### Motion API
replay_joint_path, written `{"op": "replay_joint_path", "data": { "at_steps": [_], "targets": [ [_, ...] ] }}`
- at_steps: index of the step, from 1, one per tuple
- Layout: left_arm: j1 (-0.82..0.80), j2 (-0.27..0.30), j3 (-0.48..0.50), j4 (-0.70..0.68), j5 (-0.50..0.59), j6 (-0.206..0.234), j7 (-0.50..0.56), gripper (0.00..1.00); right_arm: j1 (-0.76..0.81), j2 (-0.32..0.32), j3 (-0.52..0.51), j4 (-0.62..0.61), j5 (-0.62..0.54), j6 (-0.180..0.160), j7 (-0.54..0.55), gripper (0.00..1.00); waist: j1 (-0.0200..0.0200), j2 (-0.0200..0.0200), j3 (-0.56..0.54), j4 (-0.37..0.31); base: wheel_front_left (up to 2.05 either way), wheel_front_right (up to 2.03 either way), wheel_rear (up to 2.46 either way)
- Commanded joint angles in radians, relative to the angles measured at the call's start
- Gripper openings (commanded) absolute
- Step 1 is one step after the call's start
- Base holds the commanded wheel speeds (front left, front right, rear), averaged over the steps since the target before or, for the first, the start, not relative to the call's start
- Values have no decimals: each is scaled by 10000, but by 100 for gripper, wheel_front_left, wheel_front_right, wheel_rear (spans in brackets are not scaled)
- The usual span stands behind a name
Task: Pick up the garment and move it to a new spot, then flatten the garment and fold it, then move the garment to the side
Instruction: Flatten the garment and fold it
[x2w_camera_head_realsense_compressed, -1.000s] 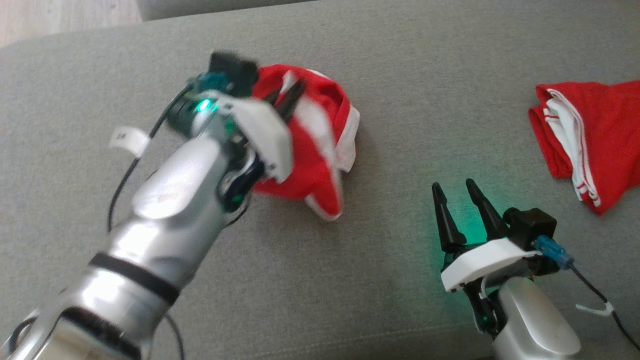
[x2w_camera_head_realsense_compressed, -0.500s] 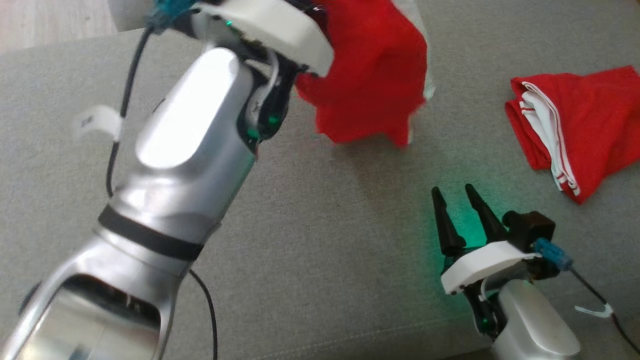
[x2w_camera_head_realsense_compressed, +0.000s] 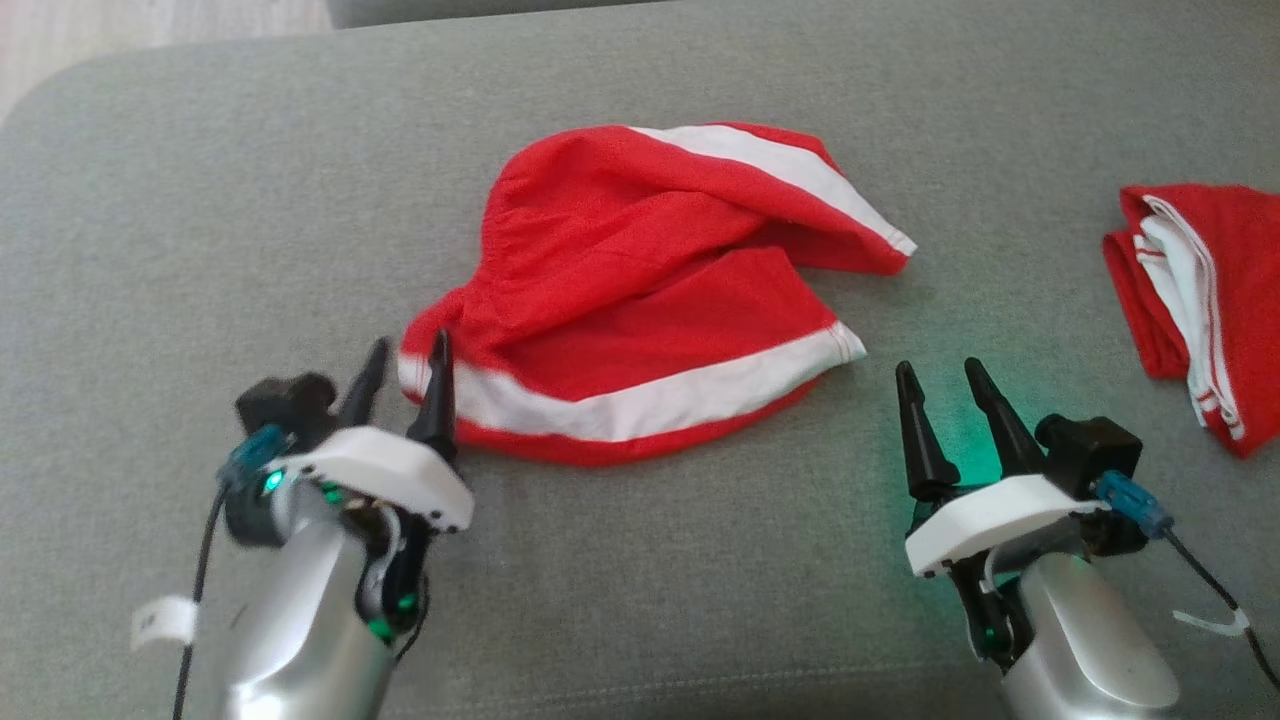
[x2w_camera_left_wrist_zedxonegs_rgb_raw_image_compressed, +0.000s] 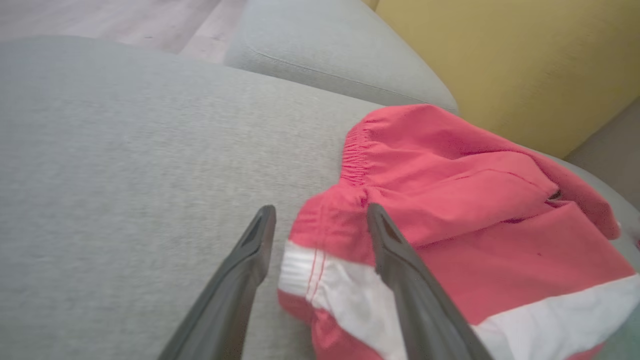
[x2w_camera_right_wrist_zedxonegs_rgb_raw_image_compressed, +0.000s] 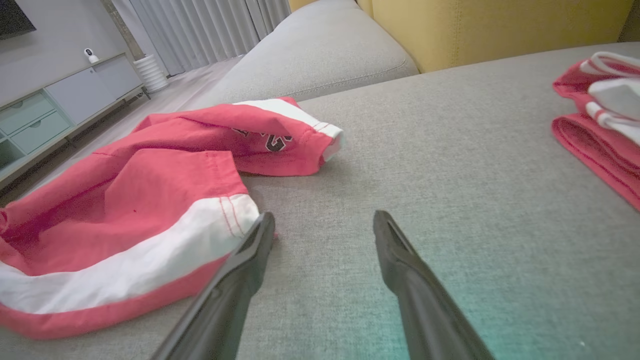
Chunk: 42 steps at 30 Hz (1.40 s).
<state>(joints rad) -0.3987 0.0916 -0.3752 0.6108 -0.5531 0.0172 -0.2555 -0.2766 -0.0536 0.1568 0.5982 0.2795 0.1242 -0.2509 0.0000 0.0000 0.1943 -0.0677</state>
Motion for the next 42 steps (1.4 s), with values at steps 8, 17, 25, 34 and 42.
{"op": "replay_joint_path", "data": {
  "at_steps": [8,17,25,34,42],
  "targets": [
    [928,-55,2315,-1215,1863,144,-62,100,-286,34,451,-416,-93,65,-109,100,0,0,-352,268,0,0,0],
    [2325,-290,3220,-2512,3764,464,-62,100,48,34,615,-801,-495,65,-109,100,0,0,-873,406,0,0,0],
    [3361,-373,3075,-2498,4421,396,-62,100,674,34,690,-620,-530,65,-109,100,0,0,-1673,559,0,0,0],
    [4249,-406,3111,-2805,4421,501,-62,100,891,34,738,-476,-419,65,-109,100,0,0,-1986,552,0,0,0],
    [4104,-411,2768,-3028,4256,383,-62,100,723,34,679,-275,-460,65,-109,100,0,0,-1646,616,0,0,0]
  ]
}}
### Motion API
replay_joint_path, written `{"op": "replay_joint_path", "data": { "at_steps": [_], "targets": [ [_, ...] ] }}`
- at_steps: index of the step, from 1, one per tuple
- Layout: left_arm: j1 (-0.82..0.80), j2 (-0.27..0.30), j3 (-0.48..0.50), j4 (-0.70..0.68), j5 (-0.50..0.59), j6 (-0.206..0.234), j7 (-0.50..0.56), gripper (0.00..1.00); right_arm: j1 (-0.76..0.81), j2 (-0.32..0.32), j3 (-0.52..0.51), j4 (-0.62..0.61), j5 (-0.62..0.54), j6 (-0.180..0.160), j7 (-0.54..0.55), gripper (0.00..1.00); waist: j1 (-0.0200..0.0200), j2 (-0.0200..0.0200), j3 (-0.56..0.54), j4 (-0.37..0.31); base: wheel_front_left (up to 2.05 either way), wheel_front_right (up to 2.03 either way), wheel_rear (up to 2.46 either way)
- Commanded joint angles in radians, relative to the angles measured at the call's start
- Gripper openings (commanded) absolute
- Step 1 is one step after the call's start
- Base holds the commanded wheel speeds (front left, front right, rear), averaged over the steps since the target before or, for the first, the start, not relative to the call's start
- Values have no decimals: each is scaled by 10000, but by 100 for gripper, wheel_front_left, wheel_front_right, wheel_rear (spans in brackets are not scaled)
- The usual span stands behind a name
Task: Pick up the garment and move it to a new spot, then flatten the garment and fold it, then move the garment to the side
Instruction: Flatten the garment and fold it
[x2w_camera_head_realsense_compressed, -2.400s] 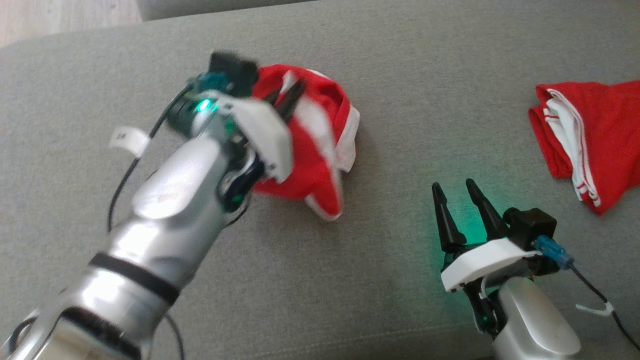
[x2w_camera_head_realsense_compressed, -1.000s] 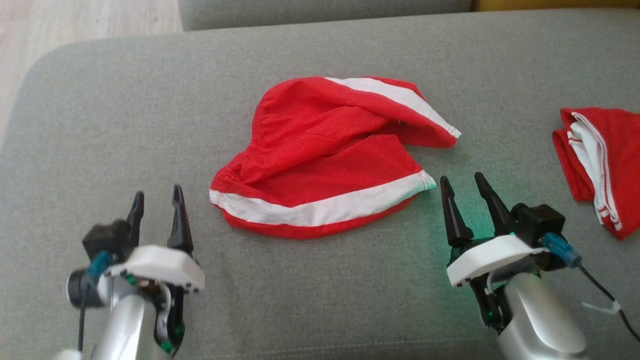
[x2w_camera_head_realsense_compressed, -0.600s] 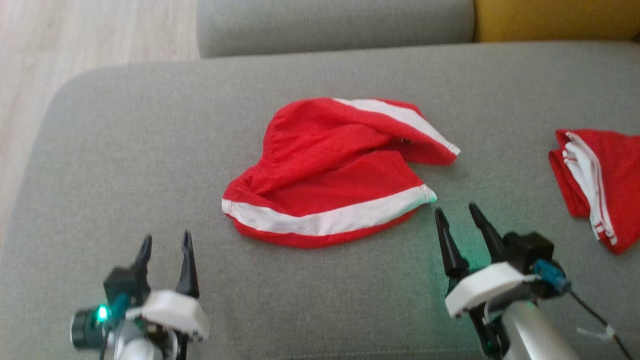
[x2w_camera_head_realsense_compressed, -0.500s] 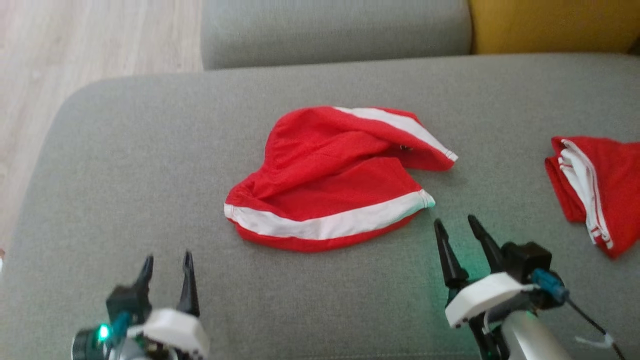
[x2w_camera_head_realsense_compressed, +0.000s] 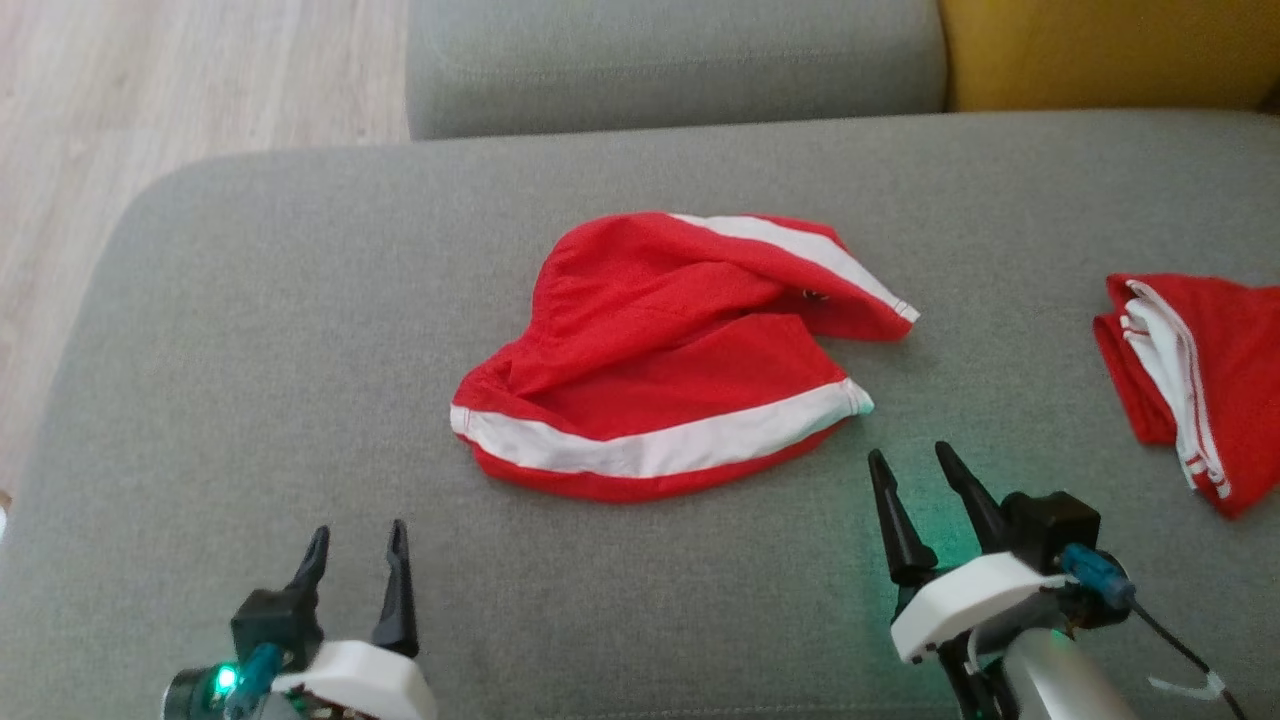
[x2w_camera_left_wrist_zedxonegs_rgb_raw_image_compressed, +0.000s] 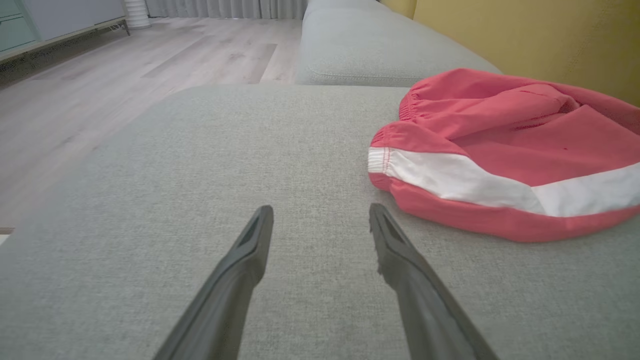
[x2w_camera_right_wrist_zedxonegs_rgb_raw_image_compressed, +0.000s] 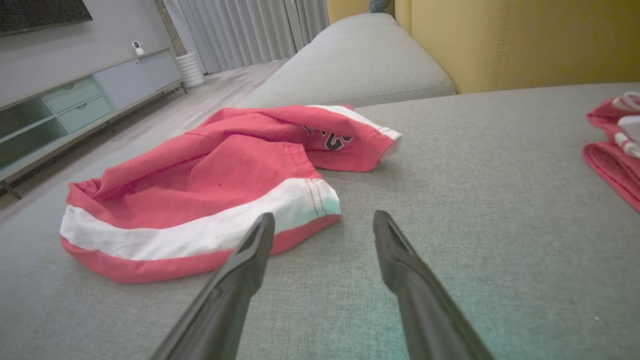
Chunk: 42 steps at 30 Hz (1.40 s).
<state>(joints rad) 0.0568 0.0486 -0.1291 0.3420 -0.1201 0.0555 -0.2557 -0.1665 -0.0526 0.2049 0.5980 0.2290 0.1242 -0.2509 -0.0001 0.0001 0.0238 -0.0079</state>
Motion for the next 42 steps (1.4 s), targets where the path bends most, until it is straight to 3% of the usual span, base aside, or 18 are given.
{"op": "replay_joint_path", "data": {
  "at_steps": [1,14,32,35,36,37,38,42],
  "targets": [
    [-509,18,226,-363,-112,6,-61,100,-452,24,176,-221,33,65,-109,100,1,-1,155,43,0,0,0],
    [-1467,17,-586,-172,-472,-106,-61,100,-1796,24,8,411,-69,65,-109,100,1,-1,1523,501,0,0,0],
    [-1782,17,-720,-66,-669,-99,-61,100,-2196,24,689,854,412,65,-109,98,1,-1,1801,502,0,0,0],
    [-1773,17,-698,-50,-656,-115,-61,100,-2222,24,733,902,525,65,-109,76,1,-1,1785,467,0,0,0],
    [-1769,17,-691,-43,-649,-122,-61,100,-2236,24,691,891,544,65,-109,61,1,-1,1777,456,0,0,0],
    [-1763,17,-687,-33,-645,-130,-61,100,-2236,24,656,869,587,65,-109,39,1,-1,1765,446,0,0,0],
    [-1762,17,-685,-28,-641,-140,-61,100,-2236,24,632,848,605,65,-109,0,1,-1,1759,435,0,0,0],
    [-1743,16,-674,-23,-627,-164,-61,100,-2172,24,533,760,641,65,-109,0,1,-1,1681,374,0,0,0]
  ]
}}
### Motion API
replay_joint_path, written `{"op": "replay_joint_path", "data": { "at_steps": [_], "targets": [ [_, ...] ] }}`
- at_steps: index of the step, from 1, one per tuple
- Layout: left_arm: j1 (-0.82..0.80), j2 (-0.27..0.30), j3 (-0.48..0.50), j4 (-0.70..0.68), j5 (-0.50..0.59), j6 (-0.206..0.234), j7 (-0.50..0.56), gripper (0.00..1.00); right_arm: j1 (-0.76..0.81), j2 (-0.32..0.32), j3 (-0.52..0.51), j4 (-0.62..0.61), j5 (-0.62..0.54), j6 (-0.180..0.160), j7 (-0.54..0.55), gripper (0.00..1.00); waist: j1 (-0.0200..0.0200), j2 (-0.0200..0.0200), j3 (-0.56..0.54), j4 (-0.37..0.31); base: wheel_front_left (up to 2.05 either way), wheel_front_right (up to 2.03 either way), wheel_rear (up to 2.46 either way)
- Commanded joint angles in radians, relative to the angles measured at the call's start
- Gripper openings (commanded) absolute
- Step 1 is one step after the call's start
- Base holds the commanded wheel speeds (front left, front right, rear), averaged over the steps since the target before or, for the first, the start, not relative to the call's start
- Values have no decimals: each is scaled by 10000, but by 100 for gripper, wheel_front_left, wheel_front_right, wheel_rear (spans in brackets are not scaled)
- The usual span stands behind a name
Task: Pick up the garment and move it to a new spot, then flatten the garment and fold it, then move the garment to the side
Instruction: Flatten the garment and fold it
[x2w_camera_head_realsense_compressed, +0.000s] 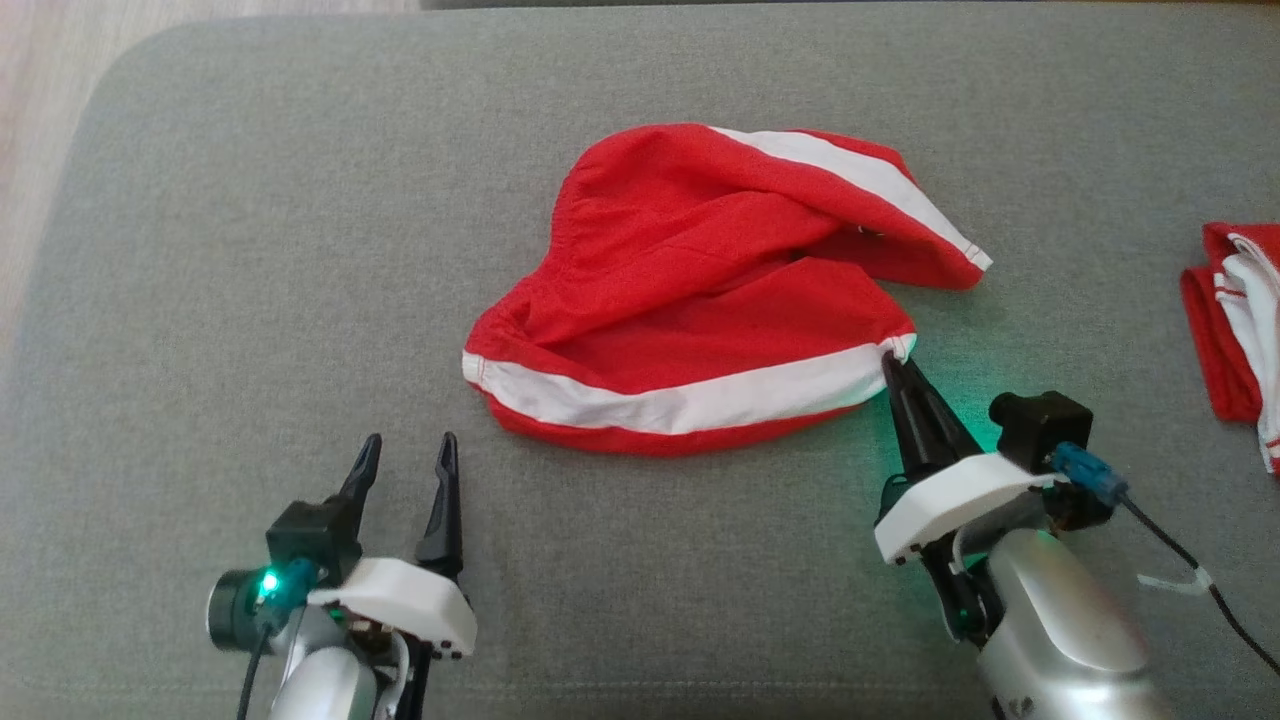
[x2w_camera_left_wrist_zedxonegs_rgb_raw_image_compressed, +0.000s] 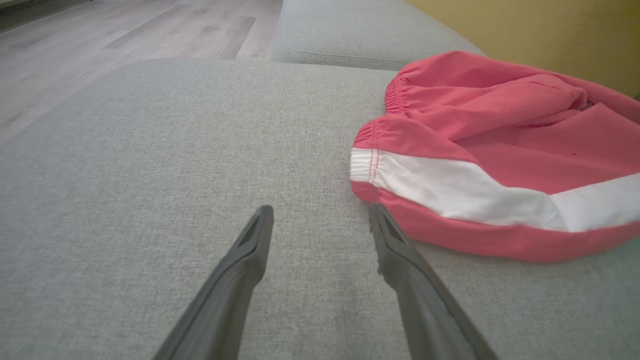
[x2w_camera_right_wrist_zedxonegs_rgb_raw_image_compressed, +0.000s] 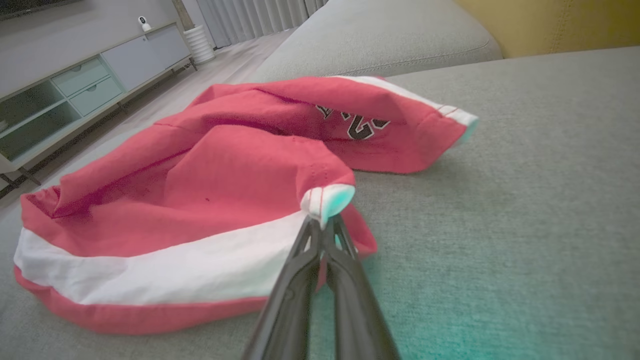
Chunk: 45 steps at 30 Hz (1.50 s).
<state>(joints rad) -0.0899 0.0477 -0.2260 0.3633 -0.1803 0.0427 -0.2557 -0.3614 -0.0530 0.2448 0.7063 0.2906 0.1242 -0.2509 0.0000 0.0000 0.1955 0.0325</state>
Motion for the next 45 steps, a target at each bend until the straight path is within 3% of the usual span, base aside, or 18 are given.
{"op": "replay_joint_path", "data": {
  "at_steps": [1,6,13,20,45],
  "targets": [
    [-263,26,299,-247,-27,-41,-61,100,-193,28,103,-349,45,65,-109,0,0,0,-66,-65,0,0,0],
    [-302,26,206,-486,-117,-182,-61,100,-29,28,-110,-518,-82,65,-109,0,0,0,-144,-246,0,0,0],
    [-600,26,-420,-832,-939,-942,-61,100,302,28,-353,-722,-310,65,-109,0,0,0,-67,-757,0,0,0],
    [-977,26,-614,-340,-1563,-1313,-61,100,258,28,-361,-851,-253,65,-109,0,0,0,189,-1210,0,0,0],
    [-1535,26,-521,759,-1808,-1705,-61,100,-37,28,-153,-1074,-118,65,-109,0,0,0,540,-1342,0,0,0]
  ]
}}
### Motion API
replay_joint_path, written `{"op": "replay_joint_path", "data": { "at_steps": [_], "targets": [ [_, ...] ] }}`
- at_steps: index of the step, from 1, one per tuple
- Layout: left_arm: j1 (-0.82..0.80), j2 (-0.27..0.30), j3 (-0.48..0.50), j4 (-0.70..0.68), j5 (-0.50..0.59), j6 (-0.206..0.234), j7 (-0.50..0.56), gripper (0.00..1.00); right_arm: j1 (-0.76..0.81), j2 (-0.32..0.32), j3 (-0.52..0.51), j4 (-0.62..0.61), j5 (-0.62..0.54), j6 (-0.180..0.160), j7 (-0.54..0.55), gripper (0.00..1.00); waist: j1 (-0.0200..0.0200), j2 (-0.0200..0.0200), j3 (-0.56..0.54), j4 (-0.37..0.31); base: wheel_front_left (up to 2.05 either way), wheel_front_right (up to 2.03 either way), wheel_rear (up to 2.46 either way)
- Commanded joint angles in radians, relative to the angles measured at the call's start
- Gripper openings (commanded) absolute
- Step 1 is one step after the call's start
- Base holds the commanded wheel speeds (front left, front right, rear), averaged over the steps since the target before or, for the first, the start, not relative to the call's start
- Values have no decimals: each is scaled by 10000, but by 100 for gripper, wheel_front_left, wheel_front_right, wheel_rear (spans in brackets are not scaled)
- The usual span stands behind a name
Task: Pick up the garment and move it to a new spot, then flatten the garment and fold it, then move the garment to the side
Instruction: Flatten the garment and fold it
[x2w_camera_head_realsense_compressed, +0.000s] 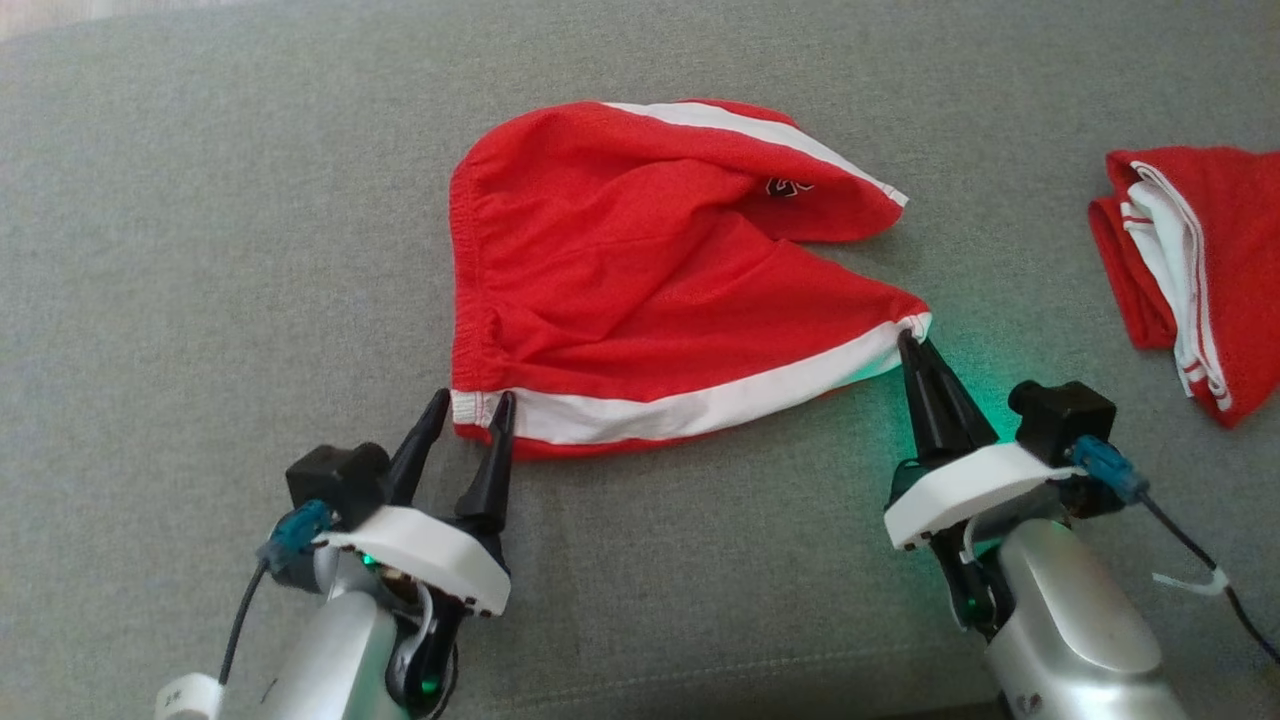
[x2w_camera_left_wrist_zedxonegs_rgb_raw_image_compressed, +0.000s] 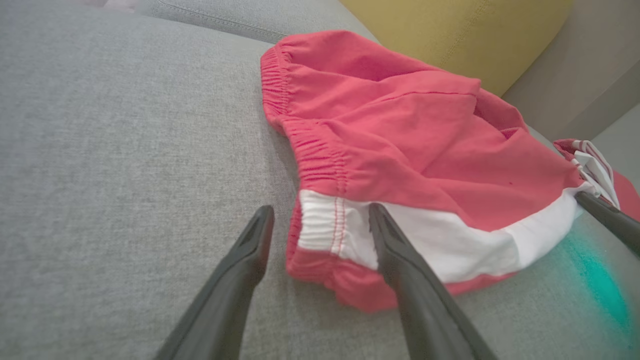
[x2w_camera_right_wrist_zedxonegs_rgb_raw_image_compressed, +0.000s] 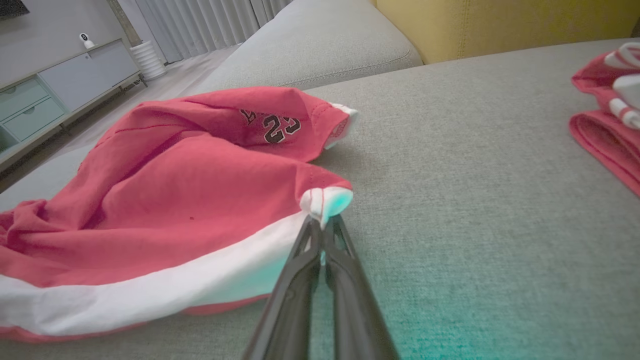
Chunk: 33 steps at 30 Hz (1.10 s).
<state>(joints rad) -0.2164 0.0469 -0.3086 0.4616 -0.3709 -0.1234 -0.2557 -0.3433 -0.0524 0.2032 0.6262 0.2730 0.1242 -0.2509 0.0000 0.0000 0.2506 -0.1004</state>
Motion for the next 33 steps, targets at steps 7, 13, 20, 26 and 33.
{"op": "replay_joint_path", "data": {
  "at_steps": [7,13,20,26,33],
  "targets": [
    [-319,33,298,-155,62,-65,-61,0,-257,22,248,-225,92,65,-109,0,0,0,-62,-38,0,0,0],
    [-262,33,763,-1129,230,-70,-61,0,-182,22,49,-734,259,65,-109,0,0,0,-683,34,0,0,0],
    [-947,719,1070,-2936,729,-71,-61,0,-671,-2,245,-1781,111,65,-109,0,0,0,-1944,42,0,0,0],
    [-2553,1751,1226,-3527,535,-72,-51,0,-1998,-508,462,-2835,314,65,66,0,0,0,-2389,54,0,0,0],
    [-5116,2349,1107,-3061,-49,-72,1117,0,-4273,-1266,411,-3663,244,65,984,0,0,0,-1494,193,0,0,0]
  ]
}}
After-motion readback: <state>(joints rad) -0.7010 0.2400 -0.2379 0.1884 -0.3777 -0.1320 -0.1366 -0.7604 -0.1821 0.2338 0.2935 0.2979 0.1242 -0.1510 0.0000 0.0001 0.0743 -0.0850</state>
